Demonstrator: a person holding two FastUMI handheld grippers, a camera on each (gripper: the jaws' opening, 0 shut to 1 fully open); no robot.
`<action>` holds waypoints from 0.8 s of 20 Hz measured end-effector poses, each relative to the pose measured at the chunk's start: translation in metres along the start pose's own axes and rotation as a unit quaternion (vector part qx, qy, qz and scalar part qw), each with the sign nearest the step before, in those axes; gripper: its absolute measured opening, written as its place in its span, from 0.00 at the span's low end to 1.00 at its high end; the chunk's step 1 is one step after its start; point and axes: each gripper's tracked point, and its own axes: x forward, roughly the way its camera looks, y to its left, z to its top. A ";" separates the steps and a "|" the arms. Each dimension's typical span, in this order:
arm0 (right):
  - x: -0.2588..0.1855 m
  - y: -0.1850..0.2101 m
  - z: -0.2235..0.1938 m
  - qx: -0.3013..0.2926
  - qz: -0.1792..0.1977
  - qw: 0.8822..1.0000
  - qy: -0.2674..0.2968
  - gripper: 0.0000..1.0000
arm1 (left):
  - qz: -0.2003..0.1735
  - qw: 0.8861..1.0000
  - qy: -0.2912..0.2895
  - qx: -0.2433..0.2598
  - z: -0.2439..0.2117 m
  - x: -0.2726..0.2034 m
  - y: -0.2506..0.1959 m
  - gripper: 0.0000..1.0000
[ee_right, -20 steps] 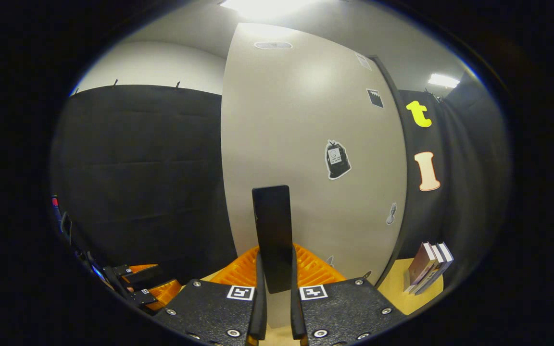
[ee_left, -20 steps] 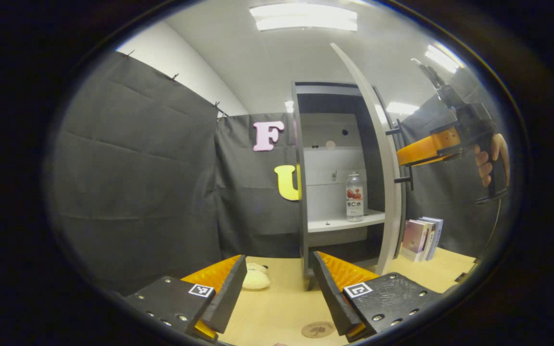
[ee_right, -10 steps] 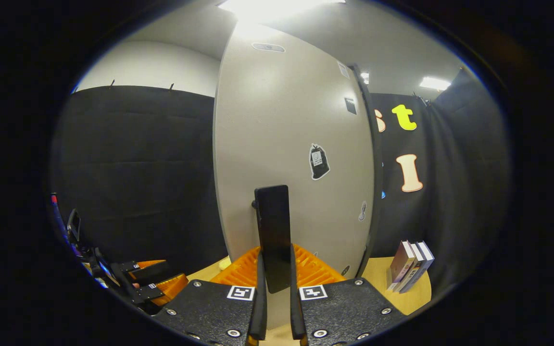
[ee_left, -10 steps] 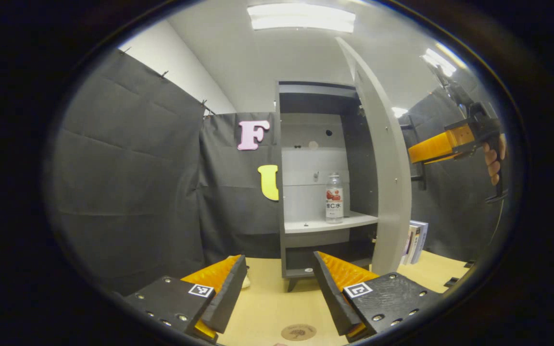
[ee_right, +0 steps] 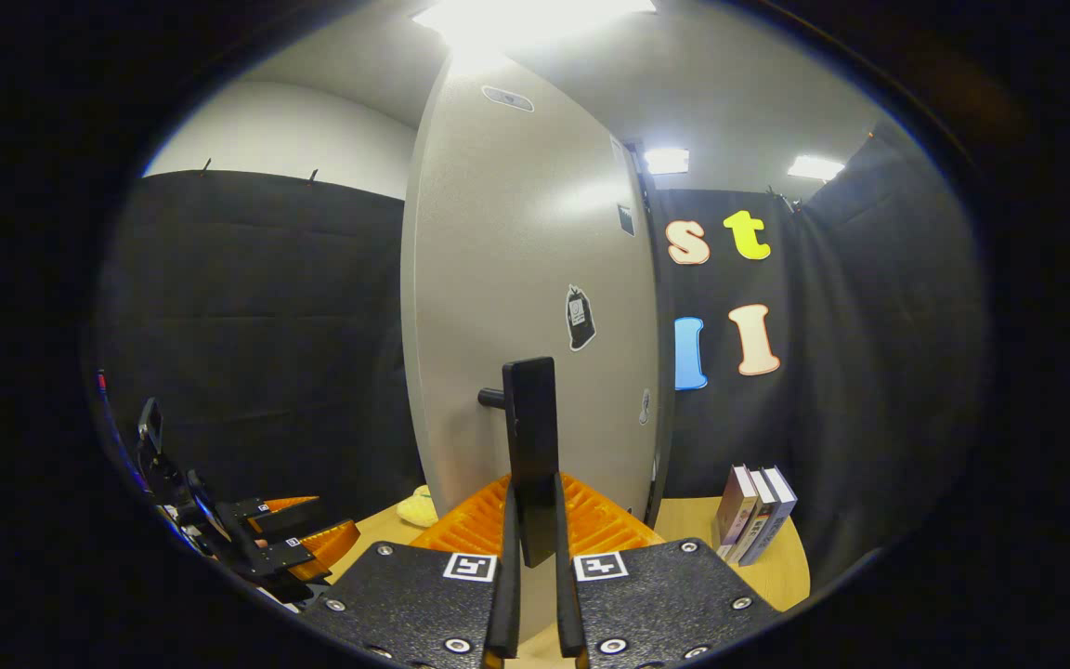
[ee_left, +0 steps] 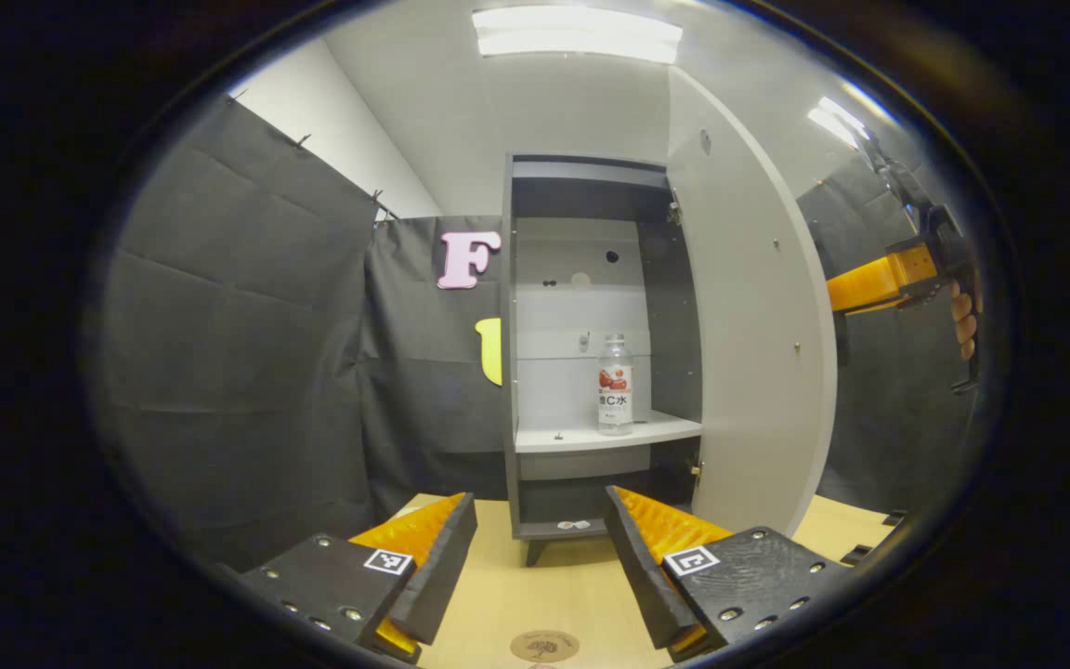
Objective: Open the cabinet door with the right hand, grasp the bottle in the cabinet with the left hand and place it on the coaster, then close the cabinet door with the right hand.
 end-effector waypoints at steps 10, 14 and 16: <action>-0.004 -0.026 0.002 0.007 -0.052 0.999 -0.014 0.10 | -0.017 1.000 0.002 0.002 0.001 -0.008 -0.035 0.85; -0.006 -0.043 0.003 -0.001 -0.083 0.996 -0.019 0.10 | -0.014 1.000 0.000 0.005 0.004 -0.009 -0.045 0.85; -0.008 -0.050 0.004 0.004 -0.097 0.995 -0.021 0.08 | -0.013 1.000 0.000 0.005 0.007 -0.005 -0.049 0.85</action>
